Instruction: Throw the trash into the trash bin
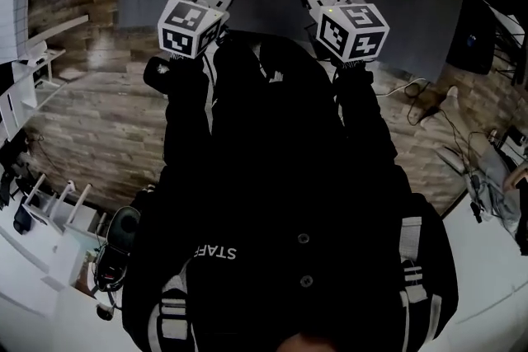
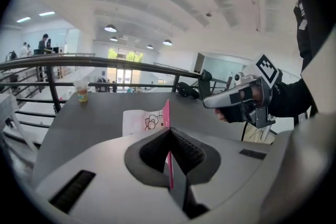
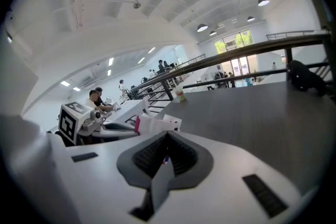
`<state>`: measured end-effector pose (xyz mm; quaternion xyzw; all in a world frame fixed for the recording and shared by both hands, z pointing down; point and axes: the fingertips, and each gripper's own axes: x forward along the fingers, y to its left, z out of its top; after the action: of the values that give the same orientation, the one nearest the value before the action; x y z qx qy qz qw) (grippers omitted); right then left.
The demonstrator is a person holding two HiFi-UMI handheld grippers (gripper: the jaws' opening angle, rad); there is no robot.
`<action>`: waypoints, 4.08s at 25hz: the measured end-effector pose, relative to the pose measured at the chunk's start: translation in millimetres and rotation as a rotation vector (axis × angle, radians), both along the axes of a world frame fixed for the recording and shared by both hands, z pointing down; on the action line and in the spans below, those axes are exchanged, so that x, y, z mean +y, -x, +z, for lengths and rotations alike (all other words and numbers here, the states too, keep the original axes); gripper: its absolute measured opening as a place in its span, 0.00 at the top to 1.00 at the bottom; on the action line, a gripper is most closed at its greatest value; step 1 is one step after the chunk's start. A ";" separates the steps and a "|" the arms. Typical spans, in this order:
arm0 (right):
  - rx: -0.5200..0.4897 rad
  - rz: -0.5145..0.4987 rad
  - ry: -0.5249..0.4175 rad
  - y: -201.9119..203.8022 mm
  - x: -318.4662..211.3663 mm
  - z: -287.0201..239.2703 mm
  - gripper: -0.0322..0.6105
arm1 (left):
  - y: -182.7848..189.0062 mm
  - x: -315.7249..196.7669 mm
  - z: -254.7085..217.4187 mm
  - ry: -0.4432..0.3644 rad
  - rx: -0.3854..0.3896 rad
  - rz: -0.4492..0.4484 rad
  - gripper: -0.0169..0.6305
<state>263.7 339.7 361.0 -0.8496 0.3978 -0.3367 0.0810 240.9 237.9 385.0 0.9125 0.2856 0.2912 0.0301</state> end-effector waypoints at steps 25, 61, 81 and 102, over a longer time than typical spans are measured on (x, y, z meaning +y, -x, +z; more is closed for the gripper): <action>-0.036 -0.679 0.048 177.0 -395.5 15.1 0.93 | 255.7 -378.5 6.0 0.034 -0.026 -0.799 0.97; -0.190 -1.304 0.283 448.4 -580.9 242.7 0.93 | 562.6 -463.4 313.0 0.300 -0.439 -1.520 0.97; -0.241 -1.321 0.394 449.3 -578.2 429.9 0.93 | 581.2 -453.5 520.4 0.312 -0.616 -1.582 0.97; -0.268 -1.331 0.392 462.6 -563.4 484.1 0.93 | 587.8 -457.2 604.4 0.283 -0.694 -1.571 0.95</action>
<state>-198.9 -223.6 845.0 -0.3759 0.7514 -0.4820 -0.2484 -346.9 -219.3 989.3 0.6928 -0.4186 0.4095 0.4209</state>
